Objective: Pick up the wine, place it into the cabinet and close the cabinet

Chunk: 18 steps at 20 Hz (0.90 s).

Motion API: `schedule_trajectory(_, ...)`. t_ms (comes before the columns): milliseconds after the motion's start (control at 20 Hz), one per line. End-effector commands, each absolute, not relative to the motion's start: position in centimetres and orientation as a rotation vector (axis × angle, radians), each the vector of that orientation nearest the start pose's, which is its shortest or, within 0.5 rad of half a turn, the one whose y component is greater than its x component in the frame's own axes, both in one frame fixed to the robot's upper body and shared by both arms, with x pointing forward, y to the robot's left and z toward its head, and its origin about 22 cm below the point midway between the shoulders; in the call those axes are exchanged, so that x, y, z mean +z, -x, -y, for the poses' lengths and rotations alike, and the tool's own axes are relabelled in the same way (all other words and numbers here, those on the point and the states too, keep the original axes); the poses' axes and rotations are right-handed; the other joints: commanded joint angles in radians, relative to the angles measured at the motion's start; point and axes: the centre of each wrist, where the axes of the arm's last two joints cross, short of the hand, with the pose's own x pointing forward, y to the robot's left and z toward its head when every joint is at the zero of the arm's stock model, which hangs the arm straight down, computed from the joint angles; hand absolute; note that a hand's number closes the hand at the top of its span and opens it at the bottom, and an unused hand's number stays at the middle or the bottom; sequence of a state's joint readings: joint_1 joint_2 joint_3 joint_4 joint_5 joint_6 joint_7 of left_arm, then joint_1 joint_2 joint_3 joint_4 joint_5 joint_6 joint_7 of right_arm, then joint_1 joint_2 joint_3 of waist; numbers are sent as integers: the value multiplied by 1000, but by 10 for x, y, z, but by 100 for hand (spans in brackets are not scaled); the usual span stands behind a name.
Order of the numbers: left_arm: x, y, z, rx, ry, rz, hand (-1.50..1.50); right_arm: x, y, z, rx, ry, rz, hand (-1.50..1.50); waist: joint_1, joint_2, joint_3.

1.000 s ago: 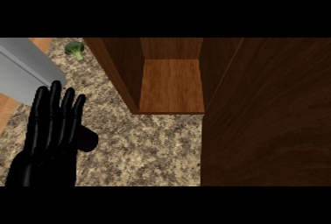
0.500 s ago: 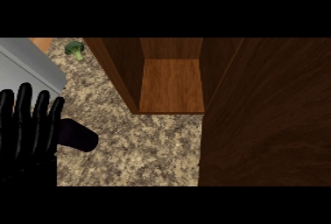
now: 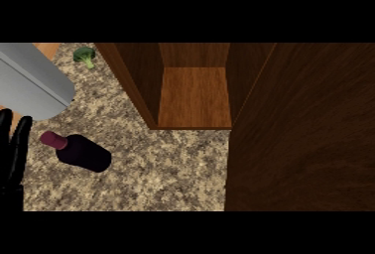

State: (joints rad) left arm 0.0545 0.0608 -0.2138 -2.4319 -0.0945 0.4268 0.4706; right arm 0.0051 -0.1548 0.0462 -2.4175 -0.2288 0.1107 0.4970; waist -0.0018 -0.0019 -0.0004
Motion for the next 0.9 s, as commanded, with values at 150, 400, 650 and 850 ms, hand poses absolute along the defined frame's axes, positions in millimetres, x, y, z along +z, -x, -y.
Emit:
schedule_trajectory(150,169,-150,-222,333,-94,1876,-150,211,-110,229,272,-242,1935,-150,-6,-1,-1)
schedule_trajectory(400,185,-158,-249,372,-114,1845,-150,205,-133,231,282,-237,1947,-150,-2,1,0)
schedule_trajectory(650,175,-154,-266,377,-124,1812,-150,210,-130,229,269,-243,1942,-150,1,0,0)
schedule_trajectory(850,137,-154,-278,396,-79,1768,-150,213,-126,225,247,-247,1945,-150,4,-1,-1)
